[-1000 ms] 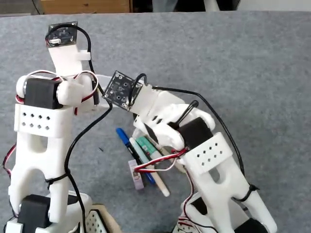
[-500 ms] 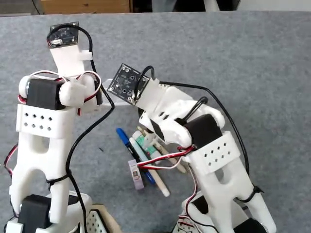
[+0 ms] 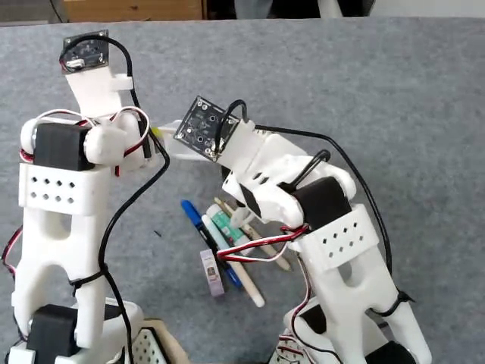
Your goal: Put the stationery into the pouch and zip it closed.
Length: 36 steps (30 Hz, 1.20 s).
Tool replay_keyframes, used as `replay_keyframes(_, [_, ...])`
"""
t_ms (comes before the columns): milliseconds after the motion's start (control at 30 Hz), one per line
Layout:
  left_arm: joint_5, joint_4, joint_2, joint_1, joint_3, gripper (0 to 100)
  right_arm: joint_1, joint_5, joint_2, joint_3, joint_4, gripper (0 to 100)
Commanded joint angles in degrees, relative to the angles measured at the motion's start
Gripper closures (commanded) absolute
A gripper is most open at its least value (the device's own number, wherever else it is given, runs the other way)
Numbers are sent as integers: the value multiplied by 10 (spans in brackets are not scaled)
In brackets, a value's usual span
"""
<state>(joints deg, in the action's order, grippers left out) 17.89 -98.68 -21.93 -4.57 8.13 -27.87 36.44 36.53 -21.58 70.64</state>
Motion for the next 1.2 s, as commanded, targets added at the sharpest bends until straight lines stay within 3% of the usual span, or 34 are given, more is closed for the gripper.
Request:
replay_keyframes(0, [1,31,1,-1,9,798,1,-7,3,31,1,986])
replay_keyframes(267, [0,49,38,-2,-7,798,0,-5,3,47,25,986])
replay_keyframes(467, [-2,40,39,-63,28,798,1,-5,3,53,25,986])
replay_keyframes(900, [-90,60,40,-54,53,798,-36,-2,33,64,83,986])
replay_keyframes(1167, [-94,106,40,-13,26,798,-53,-3,52,115,133,986])
